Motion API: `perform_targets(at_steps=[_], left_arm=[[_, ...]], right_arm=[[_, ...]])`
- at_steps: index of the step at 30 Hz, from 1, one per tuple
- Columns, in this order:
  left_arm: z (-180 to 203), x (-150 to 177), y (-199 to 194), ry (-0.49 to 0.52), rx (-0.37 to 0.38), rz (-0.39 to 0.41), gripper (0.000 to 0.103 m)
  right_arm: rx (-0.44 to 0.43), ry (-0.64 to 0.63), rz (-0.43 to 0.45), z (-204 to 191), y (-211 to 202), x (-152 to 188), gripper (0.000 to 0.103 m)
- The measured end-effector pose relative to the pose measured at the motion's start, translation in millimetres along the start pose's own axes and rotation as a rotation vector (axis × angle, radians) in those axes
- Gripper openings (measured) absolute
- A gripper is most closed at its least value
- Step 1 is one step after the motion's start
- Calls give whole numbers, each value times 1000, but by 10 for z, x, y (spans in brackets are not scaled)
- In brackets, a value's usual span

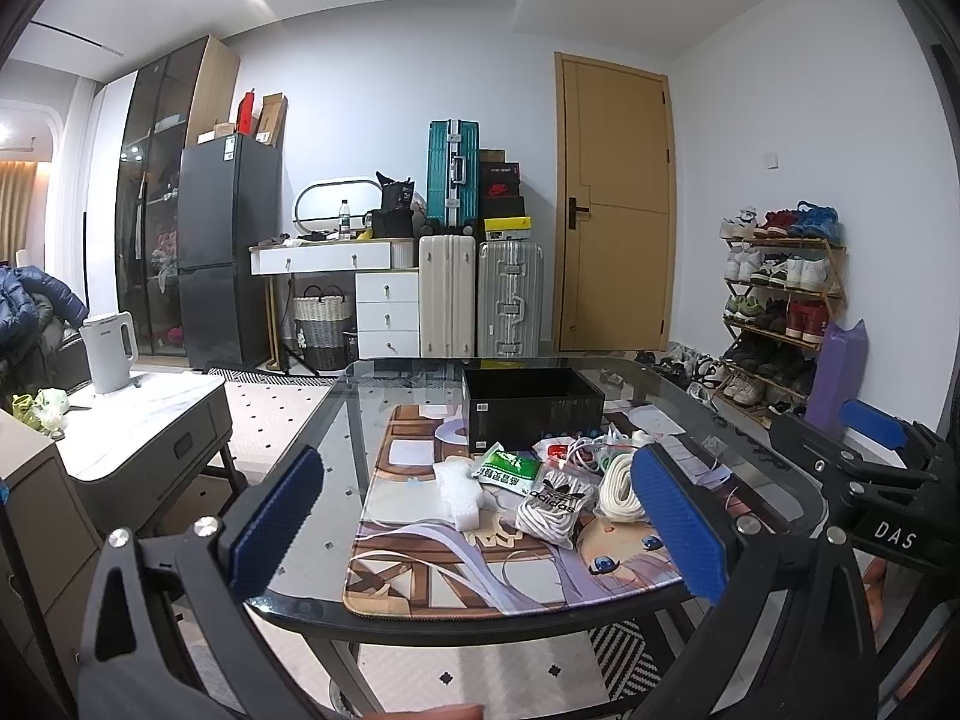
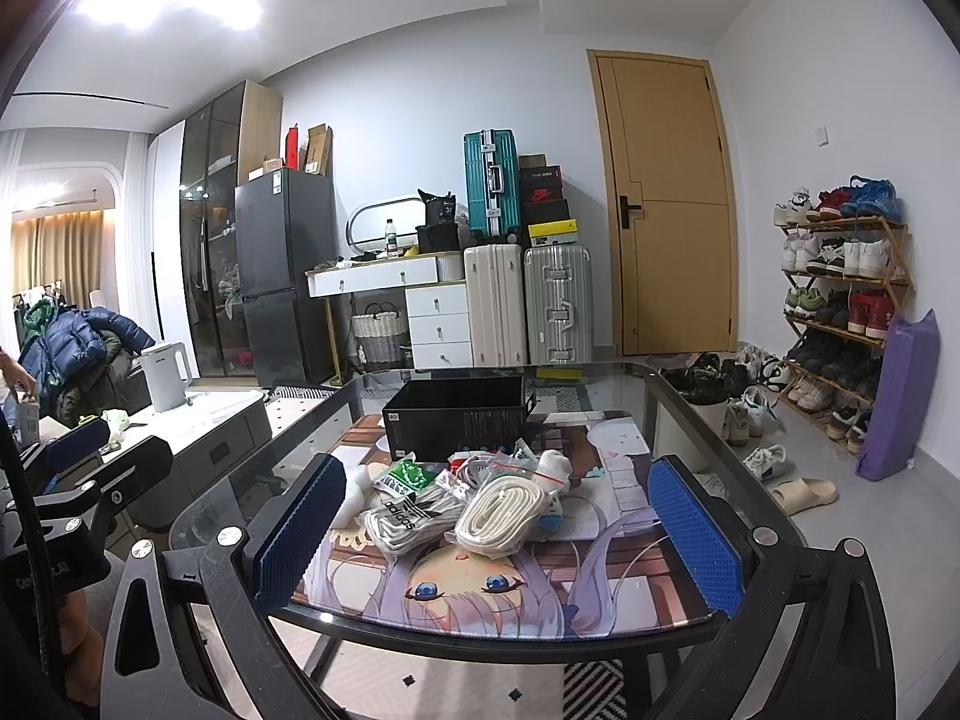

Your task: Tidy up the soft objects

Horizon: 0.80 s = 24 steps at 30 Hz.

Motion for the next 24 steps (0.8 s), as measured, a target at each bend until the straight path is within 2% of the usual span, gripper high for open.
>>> perform_targets(at_steps=[8,13,24], left_arm=[[29,16,28,-5,22,-8,103],[12,17,28,2,-1,-3,103],[138,111,119,26,33,-67,103]], right_arm=[[2,-4,2,32,-36,-19,103],[3,-3,4,41,-45,-27,103],[8,-3,0,45,-46,-24,103]])
Point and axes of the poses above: each gripper's, at about its wrist camera, not at the fingertips, and y roughly the way its jaws point, z to its right, x to its underside, the point moved 10 cm from there along y, roughly the way its jaws point, and after that the axes turned 2 degrees about y, right-handed, at the moved point
